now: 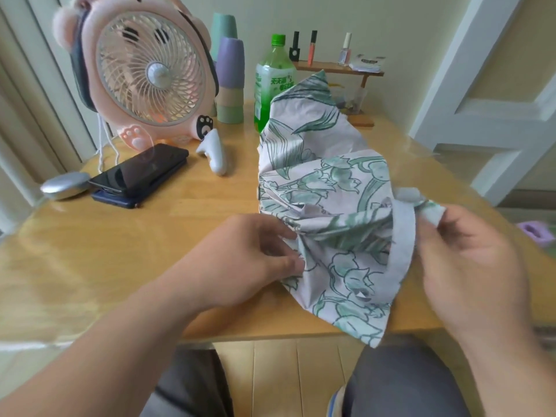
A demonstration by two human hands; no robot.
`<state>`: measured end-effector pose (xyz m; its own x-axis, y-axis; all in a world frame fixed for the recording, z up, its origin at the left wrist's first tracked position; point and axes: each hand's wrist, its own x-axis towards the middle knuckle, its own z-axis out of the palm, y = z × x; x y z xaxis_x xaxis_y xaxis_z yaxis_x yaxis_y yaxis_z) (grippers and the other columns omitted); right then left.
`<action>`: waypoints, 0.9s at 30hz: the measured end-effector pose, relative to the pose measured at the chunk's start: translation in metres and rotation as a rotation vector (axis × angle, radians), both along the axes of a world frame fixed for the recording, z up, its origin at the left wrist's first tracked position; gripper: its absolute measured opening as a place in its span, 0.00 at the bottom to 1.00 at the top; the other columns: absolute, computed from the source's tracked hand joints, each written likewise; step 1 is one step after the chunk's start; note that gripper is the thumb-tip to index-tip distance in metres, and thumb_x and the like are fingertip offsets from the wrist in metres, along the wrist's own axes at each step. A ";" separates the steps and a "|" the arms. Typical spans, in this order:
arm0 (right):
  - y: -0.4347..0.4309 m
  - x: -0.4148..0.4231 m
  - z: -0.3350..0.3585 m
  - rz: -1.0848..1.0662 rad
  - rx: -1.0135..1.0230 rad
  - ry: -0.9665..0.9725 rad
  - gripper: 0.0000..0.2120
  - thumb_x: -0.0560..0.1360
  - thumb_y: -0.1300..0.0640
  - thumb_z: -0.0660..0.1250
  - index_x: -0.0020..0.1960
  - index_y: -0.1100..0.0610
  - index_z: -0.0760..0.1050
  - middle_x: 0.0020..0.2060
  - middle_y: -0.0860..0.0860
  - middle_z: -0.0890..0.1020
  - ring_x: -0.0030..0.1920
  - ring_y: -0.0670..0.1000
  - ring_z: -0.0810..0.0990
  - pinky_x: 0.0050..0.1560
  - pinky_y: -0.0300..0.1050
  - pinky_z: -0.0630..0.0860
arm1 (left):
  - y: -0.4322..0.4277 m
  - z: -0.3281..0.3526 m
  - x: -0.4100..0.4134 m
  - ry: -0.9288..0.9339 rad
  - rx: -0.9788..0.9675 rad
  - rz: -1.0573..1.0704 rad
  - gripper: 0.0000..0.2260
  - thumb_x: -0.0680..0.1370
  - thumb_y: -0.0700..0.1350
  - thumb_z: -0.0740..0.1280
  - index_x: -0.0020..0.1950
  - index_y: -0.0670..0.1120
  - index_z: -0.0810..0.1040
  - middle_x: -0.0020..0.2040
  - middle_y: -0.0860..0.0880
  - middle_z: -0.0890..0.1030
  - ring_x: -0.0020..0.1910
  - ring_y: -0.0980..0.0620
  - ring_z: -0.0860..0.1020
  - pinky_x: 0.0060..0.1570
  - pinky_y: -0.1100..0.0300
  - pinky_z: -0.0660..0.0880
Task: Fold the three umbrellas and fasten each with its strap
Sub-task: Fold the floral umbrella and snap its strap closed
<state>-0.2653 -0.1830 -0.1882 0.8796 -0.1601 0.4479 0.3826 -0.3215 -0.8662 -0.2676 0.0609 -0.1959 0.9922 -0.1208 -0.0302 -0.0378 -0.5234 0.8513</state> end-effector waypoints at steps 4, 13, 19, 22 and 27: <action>-0.011 -0.036 -0.033 -0.126 -0.080 0.104 0.12 0.65 0.55 0.78 0.43 0.45 0.79 0.37 0.50 0.80 0.34 0.45 0.76 0.35 0.31 0.71 | -0.003 -0.002 -0.005 -0.093 0.165 0.114 0.08 0.70 0.52 0.79 0.44 0.53 0.83 0.34 0.61 0.82 0.29 0.62 0.75 0.31 0.69 0.67; -0.002 -0.069 -0.043 0.166 0.076 0.652 0.12 0.72 0.53 0.77 0.37 0.60 0.82 0.26 0.59 0.82 0.20 0.57 0.76 0.21 0.38 0.67 | 0.000 -0.005 -0.016 -0.088 -0.298 0.078 0.11 0.71 0.51 0.79 0.43 0.45 0.83 0.41 0.46 0.87 0.40 0.42 0.82 0.51 0.44 0.78; 0.010 -0.061 -0.026 0.108 0.480 0.413 0.20 0.76 0.64 0.70 0.25 0.59 0.73 0.19 0.59 0.65 0.18 0.49 0.58 0.21 0.35 0.53 | 0.010 -0.001 -0.025 -0.154 -0.449 0.080 0.10 0.69 0.48 0.76 0.42 0.42 0.83 0.42 0.39 0.85 0.39 0.47 0.77 0.44 0.52 0.71; -0.002 -0.053 -0.011 0.220 0.498 0.379 0.19 0.75 0.60 0.68 0.26 0.58 0.73 0.19 0.54 0.60 0.18 0.47 0.56 0.21 0.37 0.53 | 0.023 -0.003 -0.028 -0.214 -0.453 0.057 0.09 0.71 0.42 0.74 0.44 0.36 0.80 0.45 0.46 0.87 0.39 0.57 0.81 0.42 0.65 0.76; -0.009 -0.060 0.000 0.607 0.457 0.740 0.36 0.49 0.39 0.87 0.49 0.58 0.83 0.20 0.61 0.67 0.14 0.47 0.60 0.20 0.30 0.59 | 0.027 -0.005 -0.033 -0.246 -0.291 -0.024 0.11 0.72 0.46 0.78 0.46 0.42 0.79 0.45 0.56 0.86 0.38 0.55 0.79 0.40 0.61 0.75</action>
<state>-0.3256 -0.1917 -0.1879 0.8977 0.3794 -0.2241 -0.3028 0.1617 -0.9392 -0.3001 0.0879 -0.2009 0.9623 -0.1121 0.2479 -0.2691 -0.2574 0.9281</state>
